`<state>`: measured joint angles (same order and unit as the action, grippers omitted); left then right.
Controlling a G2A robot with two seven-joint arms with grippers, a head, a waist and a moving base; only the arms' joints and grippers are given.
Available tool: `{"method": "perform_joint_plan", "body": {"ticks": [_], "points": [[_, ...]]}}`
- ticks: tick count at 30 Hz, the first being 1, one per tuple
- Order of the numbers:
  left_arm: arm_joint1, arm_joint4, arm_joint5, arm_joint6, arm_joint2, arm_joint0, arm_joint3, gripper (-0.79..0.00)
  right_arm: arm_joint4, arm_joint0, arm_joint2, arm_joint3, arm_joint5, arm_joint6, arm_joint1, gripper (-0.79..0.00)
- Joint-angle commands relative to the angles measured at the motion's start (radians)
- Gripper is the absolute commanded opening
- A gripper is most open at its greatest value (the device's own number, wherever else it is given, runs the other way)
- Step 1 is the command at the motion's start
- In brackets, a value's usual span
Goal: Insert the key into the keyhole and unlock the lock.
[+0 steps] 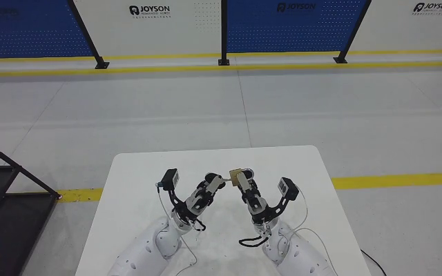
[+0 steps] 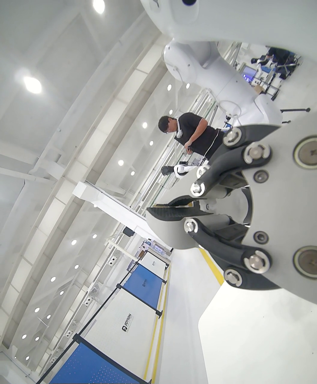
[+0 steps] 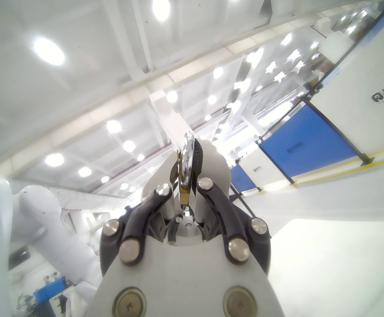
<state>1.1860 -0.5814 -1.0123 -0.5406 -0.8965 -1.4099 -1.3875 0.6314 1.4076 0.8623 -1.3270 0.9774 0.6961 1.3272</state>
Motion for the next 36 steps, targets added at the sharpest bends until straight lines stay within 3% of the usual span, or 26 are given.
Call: {"method": "perform_joint_plan", "body": {"ticks": [1, 10, 36], "points": [[0.001, -0.008, 0.000, -0.011, 0.003, 0.002, 0.003, -0.785, -0.013, 0.008, 0.005, -0.016, -0.014, -0.026, 0.000, -0.785], [0.009, -0.023, 0.000, -0.066, 0.022, 0.009, 0.003, -0.785, -0.031, 0.027, 0.026, -0.041, -0.015, -0.076, 0.005, -0.785], [0.023, -0.069, 0.000, -0.179, 0.073, 0.038, 0.047, -0.785, -0.060, 0.029, 0.037, -0.014, 0.021, -0.062, 0.040, -0.785]]}}
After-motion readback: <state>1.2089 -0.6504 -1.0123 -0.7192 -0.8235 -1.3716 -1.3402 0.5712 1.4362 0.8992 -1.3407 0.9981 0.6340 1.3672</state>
